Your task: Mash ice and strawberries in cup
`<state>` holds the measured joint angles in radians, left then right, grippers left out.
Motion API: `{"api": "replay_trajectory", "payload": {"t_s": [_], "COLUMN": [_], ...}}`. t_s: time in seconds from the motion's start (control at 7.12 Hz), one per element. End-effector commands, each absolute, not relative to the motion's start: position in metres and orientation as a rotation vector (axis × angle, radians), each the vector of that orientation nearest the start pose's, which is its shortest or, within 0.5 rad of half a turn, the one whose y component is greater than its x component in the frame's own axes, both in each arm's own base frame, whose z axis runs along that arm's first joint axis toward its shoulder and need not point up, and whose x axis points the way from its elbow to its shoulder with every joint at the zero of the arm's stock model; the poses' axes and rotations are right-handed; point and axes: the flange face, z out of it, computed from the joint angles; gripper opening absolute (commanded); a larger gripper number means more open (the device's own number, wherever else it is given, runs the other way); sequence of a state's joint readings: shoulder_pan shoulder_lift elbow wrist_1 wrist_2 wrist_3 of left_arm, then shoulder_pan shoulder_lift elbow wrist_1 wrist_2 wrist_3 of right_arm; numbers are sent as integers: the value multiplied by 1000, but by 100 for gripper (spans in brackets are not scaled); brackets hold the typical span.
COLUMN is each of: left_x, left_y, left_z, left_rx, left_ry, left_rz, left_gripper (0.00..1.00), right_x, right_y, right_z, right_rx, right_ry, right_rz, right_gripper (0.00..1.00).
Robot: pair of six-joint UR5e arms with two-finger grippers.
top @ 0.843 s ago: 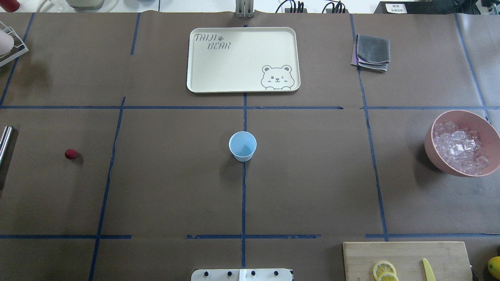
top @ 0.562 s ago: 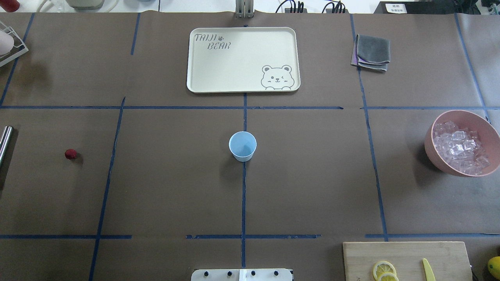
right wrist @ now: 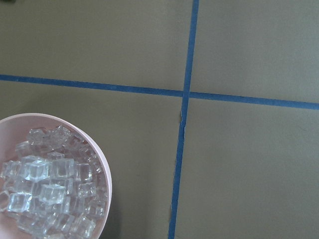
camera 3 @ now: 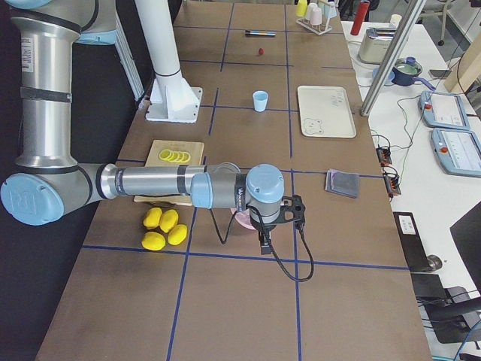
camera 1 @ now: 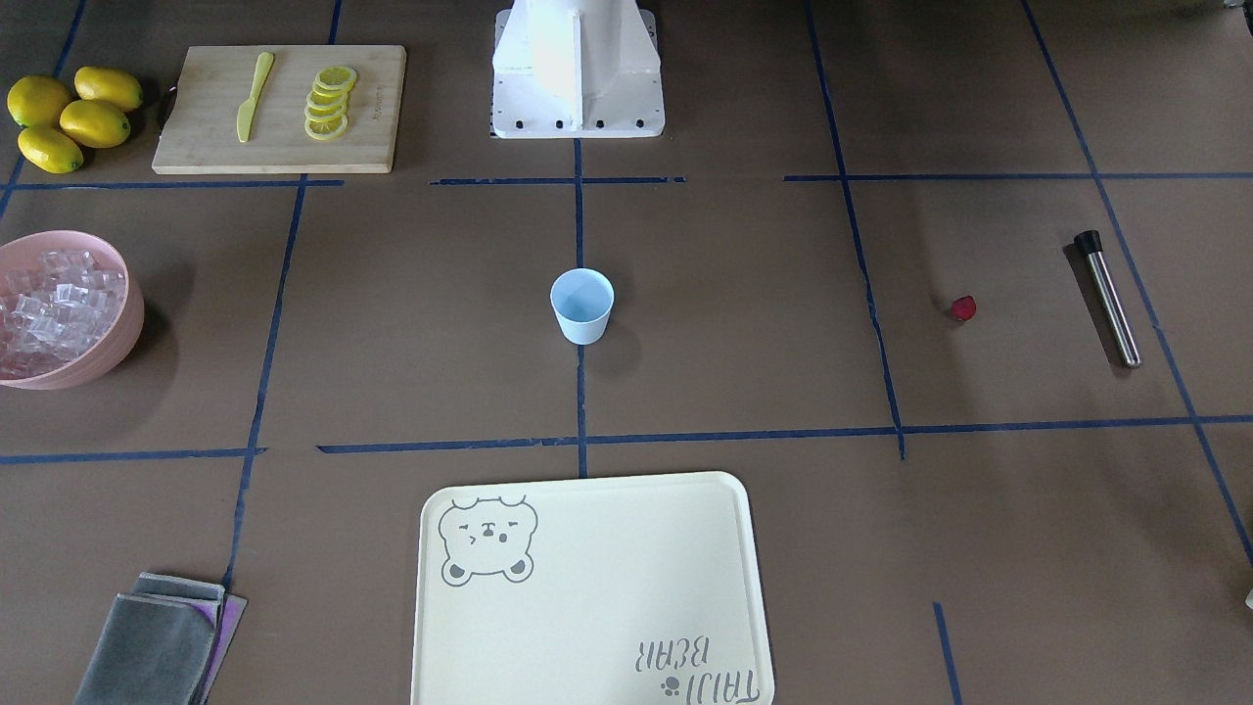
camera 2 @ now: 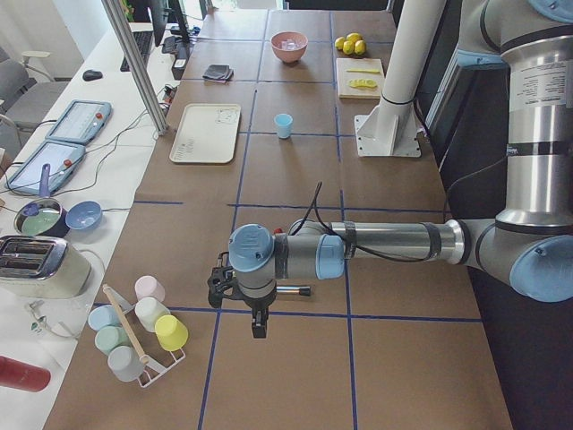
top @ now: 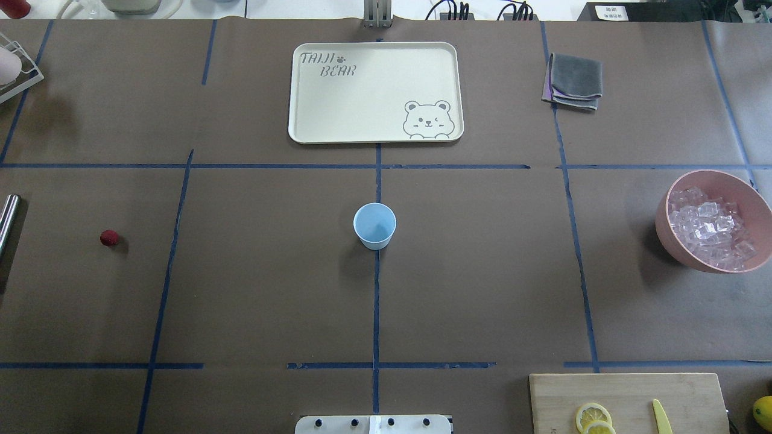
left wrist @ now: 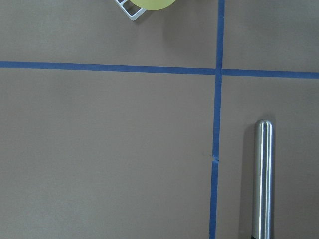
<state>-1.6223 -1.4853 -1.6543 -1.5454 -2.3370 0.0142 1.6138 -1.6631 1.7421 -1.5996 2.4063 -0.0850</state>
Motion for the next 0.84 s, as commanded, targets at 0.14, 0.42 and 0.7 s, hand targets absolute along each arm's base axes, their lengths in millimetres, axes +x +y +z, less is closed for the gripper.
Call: {"api": "replay_trajectory", "payload": {"t_s": [0.14, 0.42, 0.7], "left_x": [-85, -85, -86], "left_y": [-452, -453, -474], "left_z": [661, 655, 630], "left_rx": [4, 12, 62], "left_ry": [766, 773, 772], "left_rz": [-35, -36, -17], "left_gripper": [100, 100, 100], "right_x": [79, 78, 71], "right_y": [-455, -466, -474], "right_z": [612, 597, 588], "right_rx": [111, 136, 150], "right_ry": [-829, -829, -838], "right_rz": [-65, -80, -98], "right_gripper": [100, 100, 100]}}
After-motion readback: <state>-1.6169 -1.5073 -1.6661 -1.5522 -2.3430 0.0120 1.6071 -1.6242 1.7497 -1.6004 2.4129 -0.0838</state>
